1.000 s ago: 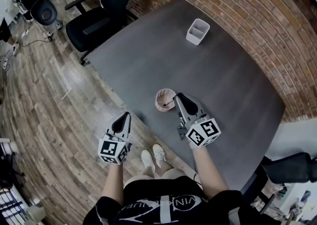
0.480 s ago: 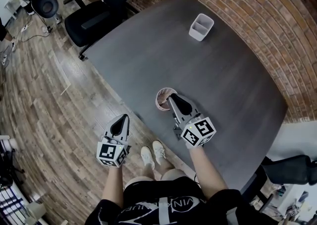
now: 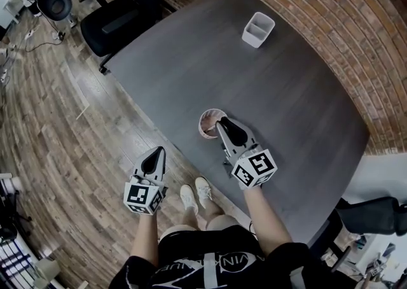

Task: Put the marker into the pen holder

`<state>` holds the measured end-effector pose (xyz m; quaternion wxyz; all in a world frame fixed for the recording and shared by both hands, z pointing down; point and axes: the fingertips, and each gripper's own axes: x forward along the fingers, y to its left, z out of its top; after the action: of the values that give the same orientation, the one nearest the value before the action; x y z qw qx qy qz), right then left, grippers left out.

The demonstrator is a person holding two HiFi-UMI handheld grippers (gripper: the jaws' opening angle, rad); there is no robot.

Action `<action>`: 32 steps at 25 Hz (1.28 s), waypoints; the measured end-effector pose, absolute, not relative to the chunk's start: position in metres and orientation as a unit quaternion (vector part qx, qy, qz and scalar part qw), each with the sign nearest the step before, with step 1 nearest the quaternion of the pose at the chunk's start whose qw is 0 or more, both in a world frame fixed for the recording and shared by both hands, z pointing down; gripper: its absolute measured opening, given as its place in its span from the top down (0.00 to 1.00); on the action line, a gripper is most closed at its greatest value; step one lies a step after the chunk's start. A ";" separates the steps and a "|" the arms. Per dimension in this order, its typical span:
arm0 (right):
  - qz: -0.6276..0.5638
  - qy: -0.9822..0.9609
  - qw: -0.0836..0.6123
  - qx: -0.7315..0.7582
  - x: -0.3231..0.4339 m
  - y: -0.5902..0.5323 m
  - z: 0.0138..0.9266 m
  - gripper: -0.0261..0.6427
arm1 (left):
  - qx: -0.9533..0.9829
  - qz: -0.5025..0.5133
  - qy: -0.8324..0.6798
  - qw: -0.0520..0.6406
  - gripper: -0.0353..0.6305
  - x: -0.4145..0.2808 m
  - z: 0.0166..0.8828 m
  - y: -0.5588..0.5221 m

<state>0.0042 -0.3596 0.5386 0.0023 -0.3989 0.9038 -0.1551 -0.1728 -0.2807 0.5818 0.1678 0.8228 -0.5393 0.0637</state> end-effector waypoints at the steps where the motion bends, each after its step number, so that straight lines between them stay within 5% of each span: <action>1: -0.153 0.904 0.001 -0.400 0.005 -0.360 0.538 0.86 | 0.823 0.063 -0.539 0.167 0.93 -0.173 0.581 -0.281; 16: -0.153 0.893 0.005 -0.423 0.026 -0.359 0.530 0.70 | 0.829 0.058 -0.531 0.166 0.93 -0.163 0.573 -0.276; 32: -0.142 0.887 -0.007 -0.440 0.051 -0.337 0.514 0.72 | 0.835 0.048 -0.529 0.142 0.93 -0.159 0.548 -0.276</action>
<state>0.0507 -0.3373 0.5143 -0.0067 -0.4398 0.8867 -0.1423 -0.1590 -0.2765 0.5482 0.1422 0.8349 -0.5295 0.0485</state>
